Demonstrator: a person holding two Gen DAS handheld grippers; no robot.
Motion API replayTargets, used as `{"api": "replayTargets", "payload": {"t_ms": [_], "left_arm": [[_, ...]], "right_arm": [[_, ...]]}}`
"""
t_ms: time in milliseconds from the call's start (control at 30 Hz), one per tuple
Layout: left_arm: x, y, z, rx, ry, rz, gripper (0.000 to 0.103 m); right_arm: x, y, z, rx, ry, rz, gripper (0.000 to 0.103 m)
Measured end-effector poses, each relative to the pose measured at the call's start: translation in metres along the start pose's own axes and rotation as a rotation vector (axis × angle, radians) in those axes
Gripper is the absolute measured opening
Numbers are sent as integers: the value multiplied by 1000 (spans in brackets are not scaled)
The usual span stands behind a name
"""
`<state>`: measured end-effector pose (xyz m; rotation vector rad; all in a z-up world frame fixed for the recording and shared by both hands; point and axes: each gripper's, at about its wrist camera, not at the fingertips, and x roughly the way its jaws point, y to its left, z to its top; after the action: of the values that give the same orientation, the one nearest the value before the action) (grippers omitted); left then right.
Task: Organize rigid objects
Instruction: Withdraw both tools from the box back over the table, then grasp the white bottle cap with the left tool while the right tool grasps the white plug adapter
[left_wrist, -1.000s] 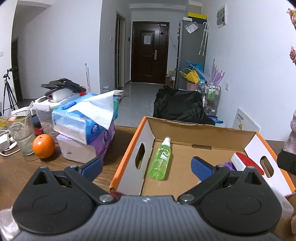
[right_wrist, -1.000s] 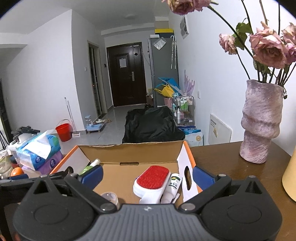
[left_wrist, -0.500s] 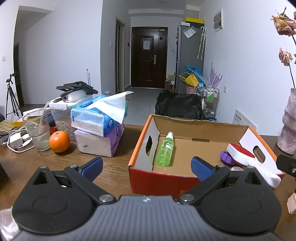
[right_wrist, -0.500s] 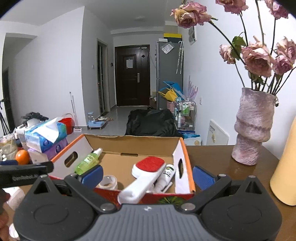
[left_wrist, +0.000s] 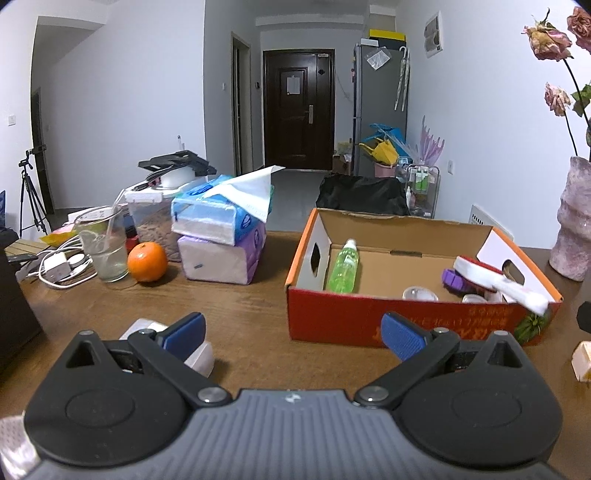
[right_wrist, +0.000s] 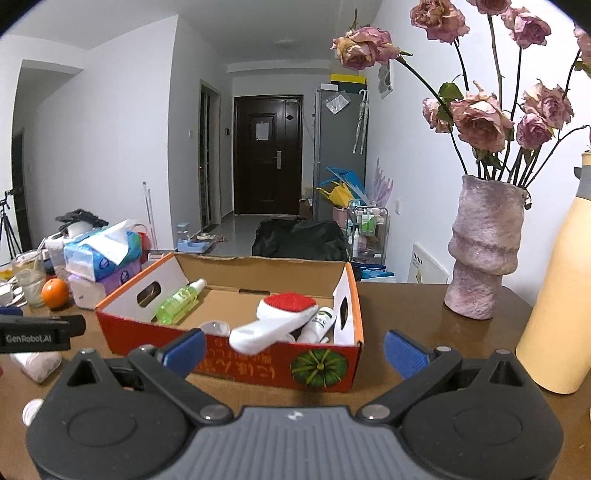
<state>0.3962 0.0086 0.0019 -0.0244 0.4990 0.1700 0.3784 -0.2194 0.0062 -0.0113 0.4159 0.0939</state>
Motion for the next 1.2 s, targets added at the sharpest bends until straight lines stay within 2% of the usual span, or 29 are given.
{"api": "replayTargets", "payload": {"t_ms": [467,767,1033,1100,1200], "left_arm": [[-30,23,-30,10,37,10,103],[-31,39,-54,11,112,16,103],[-31,42,-67,25,137,2,103],[-26,42,-69,24,154,-1,102],[-18,40,-72,34,179,-3,93]], "right_arm": [[-42,-9,-37,-13,14,-15,103],[-61,-20,-61,-1,35,-38,103],[-69,-27,-76,1,53,-50,103],[-69,-28,-79,3,60,-56,103],[-67,-31,-82,13,70,-66,103]]}}
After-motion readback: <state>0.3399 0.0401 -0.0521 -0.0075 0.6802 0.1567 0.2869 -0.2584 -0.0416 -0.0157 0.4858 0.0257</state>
